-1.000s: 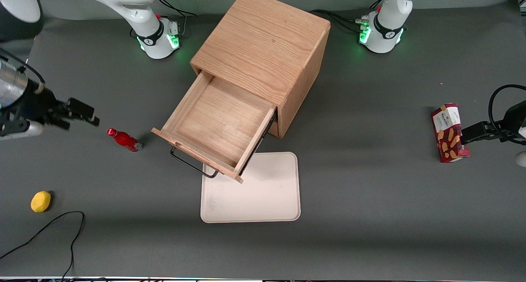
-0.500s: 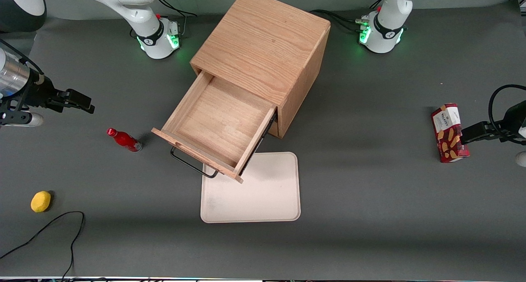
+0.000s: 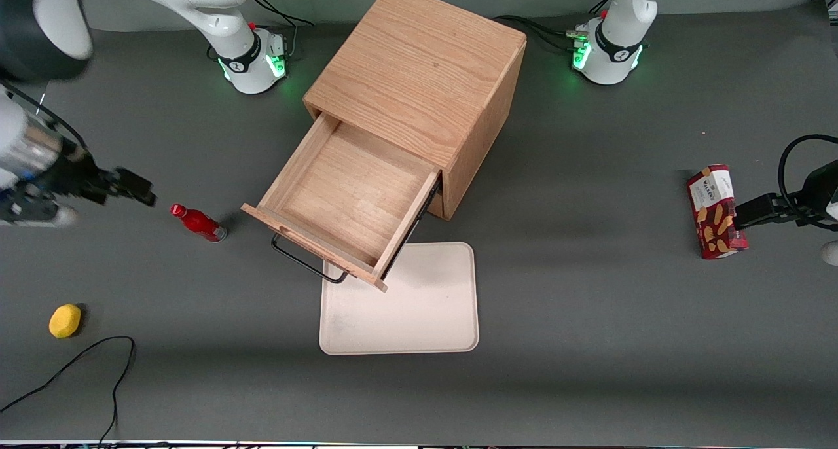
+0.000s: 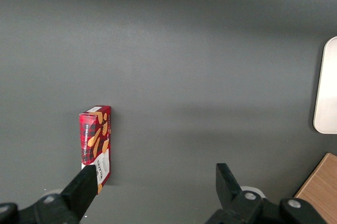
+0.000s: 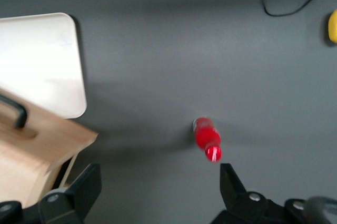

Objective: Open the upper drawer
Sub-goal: 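Move the right gripper to the front of the open drawer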

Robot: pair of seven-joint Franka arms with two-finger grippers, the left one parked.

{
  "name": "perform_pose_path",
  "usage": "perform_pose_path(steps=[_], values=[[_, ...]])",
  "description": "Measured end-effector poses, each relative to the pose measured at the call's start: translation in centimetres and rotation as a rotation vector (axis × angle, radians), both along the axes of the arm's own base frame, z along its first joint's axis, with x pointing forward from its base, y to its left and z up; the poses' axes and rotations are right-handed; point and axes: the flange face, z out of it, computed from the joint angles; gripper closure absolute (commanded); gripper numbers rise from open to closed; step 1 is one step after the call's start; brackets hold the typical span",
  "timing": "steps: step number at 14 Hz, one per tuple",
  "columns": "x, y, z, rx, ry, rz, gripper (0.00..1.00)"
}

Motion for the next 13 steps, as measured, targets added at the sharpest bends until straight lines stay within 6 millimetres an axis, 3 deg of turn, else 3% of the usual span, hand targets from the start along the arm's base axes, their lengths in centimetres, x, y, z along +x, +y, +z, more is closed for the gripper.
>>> perform_pose_path(steps=[2,4,9,13], values=[[2.1,1.1,-3.0,-0.05,-0.031,0.077,0.0],[4.2,2.6,-5.2,-0.123,-0.08,0.297,0.0],[7.6,9.1,-9.4,-0.184,-0.185,0.661,0.0],[10.2,13.7,-13.4,-0.213,-0.192,0.793,0.0]])
